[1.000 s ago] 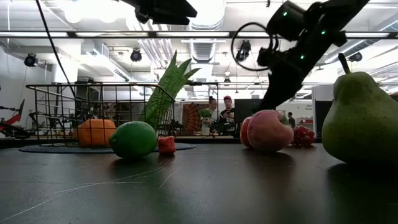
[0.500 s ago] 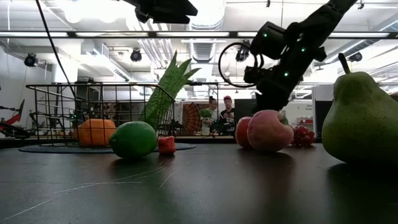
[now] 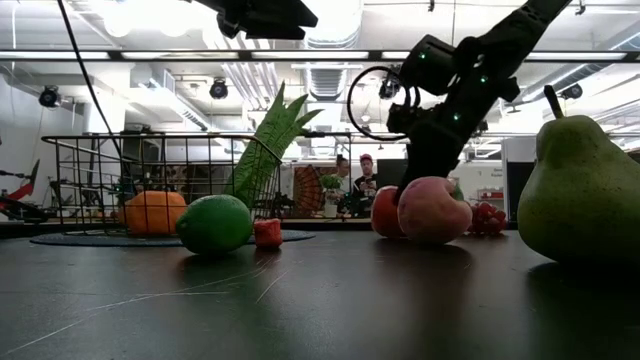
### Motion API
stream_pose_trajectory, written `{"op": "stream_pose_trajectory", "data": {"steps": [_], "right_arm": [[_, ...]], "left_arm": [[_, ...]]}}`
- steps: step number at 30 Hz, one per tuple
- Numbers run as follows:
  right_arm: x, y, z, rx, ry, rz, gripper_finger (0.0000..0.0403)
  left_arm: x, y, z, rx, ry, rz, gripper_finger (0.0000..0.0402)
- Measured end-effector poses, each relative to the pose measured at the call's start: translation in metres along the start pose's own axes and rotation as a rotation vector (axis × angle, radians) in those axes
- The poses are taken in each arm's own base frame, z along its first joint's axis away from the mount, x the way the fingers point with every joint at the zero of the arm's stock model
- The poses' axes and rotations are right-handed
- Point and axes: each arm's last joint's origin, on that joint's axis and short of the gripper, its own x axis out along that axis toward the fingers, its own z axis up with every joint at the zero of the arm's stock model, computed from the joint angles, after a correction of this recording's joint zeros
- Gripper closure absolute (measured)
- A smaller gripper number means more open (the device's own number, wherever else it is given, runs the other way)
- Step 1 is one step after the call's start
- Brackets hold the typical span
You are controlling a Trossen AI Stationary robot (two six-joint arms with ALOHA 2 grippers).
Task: Build produce basket
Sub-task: Put the red apple into the wire basket
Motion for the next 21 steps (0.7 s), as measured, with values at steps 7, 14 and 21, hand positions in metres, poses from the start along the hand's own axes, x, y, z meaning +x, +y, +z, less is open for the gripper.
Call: {"op": "stream_pose_trajectory", "data": {"steps": [7,14,21], "right_arm": [[-0.032,0.005,0.027,-0.093,-0.263,0.094,0.0128],[-0.056,0.03,0.034,-0.339,-0.659,0.408,0.013],[-0.055,0.042,0.023,-0.426,-0.838,0.417,0.013]], "left_arm": [[0.003,-0.003,-0.002,0.002,0.005,-0.005,0.0114],[0.012,-0.013,-0.005,-0.013,-0.031,-0.06,0.0114],[0.021,-0.025,-0.008,-0.017,-0.059,-0.109,0.0114]]}}
